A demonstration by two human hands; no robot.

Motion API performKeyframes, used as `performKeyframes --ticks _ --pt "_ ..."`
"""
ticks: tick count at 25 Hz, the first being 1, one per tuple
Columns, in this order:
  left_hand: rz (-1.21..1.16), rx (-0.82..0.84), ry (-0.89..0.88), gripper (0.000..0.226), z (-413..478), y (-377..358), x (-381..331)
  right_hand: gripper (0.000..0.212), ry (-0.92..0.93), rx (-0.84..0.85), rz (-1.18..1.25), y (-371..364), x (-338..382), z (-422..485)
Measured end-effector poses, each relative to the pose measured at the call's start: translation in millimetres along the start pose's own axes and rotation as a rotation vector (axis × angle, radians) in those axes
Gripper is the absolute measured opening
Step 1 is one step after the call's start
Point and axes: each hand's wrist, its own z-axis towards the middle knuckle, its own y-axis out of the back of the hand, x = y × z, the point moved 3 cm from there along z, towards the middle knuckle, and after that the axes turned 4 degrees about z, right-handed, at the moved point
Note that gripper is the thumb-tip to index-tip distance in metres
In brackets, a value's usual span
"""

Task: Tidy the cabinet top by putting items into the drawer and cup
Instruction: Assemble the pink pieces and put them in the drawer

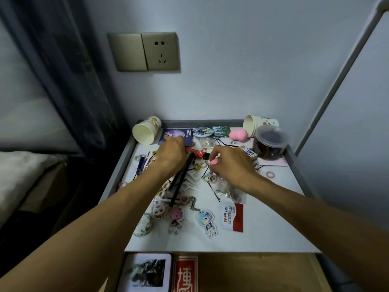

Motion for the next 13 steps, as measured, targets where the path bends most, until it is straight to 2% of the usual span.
performKeyframes --ticks 5,7,10,13 --pt "-0.024 -0.053 0.047 0.028 -7 9 0 0.013 -0.063 -0.013 0.294 -1 -1 5" --pt "-0.035 -0.127 0.046 0.026 -19 19 0 0.016 -0.063 -0.041 0.317 7 -3 15" --pt "-0.138 -0.199 0.048 0.023 -33 27 6 0.024 -0.066 -0.089 -0.052 25 -14 26" --pt "-0.397 -0.092 0.054 0.022 -47 34 4 0.036 -0.072 -0.021 -0.318 25 -21 22"
